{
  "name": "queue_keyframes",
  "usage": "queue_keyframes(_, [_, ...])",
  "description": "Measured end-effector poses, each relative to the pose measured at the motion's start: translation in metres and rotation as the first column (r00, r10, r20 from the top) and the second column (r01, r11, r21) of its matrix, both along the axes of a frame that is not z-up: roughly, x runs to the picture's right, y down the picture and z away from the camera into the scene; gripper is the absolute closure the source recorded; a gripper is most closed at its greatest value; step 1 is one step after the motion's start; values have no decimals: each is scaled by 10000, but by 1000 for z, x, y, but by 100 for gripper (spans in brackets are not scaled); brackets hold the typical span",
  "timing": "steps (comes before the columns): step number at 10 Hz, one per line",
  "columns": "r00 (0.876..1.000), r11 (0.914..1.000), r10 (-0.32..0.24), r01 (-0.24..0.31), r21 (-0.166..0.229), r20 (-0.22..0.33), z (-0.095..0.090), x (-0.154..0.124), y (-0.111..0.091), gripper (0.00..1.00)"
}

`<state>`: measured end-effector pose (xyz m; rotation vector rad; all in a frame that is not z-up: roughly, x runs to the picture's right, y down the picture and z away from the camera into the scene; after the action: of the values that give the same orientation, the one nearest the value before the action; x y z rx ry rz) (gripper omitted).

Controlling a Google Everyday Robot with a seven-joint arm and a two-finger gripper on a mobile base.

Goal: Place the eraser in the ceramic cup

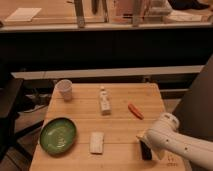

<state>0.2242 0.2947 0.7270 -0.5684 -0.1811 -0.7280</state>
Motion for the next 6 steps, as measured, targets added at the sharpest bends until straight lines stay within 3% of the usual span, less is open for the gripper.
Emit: queue_keyframes(6, [9993, 10000, -25, 28, -85, 376, 5, 3, 8, 20])
